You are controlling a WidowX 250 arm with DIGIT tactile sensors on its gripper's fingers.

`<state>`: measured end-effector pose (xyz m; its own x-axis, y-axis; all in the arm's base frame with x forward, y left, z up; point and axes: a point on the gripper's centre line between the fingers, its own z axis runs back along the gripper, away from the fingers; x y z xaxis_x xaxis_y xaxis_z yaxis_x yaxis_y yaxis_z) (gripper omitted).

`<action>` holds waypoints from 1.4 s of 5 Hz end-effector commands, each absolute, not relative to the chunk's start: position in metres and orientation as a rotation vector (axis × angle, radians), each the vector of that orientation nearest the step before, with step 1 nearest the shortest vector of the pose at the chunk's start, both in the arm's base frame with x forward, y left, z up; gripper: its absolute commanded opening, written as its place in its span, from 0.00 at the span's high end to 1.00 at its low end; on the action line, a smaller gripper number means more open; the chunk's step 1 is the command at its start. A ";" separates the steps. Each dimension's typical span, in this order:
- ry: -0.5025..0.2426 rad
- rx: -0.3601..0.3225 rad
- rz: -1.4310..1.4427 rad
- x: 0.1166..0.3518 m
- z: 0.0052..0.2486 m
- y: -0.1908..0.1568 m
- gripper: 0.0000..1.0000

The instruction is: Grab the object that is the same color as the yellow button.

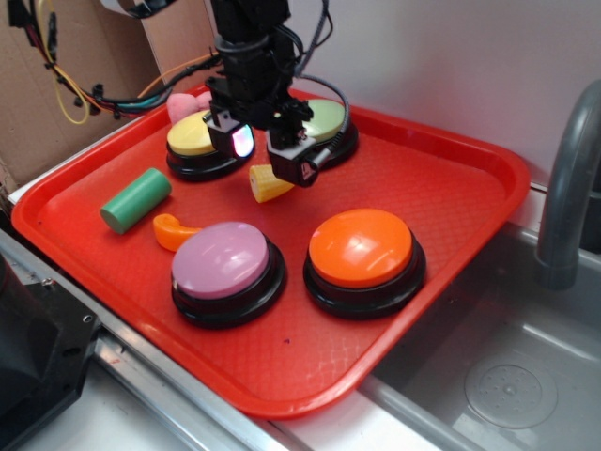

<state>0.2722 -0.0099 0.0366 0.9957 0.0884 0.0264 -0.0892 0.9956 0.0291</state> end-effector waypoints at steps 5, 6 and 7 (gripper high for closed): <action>-0.078 -0.051 0.173 0.262 0.103 -0.006 1.00; -0.142 -0.054 0.230 0.253 0.144 -0.010 1.00; -0.212 -0.063 0.286 0.238 0.182 -0.013 1.00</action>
<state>0.2380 -0.0088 0.1648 0.9433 0.2995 0.1433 -0.2918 0.9537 -0.0726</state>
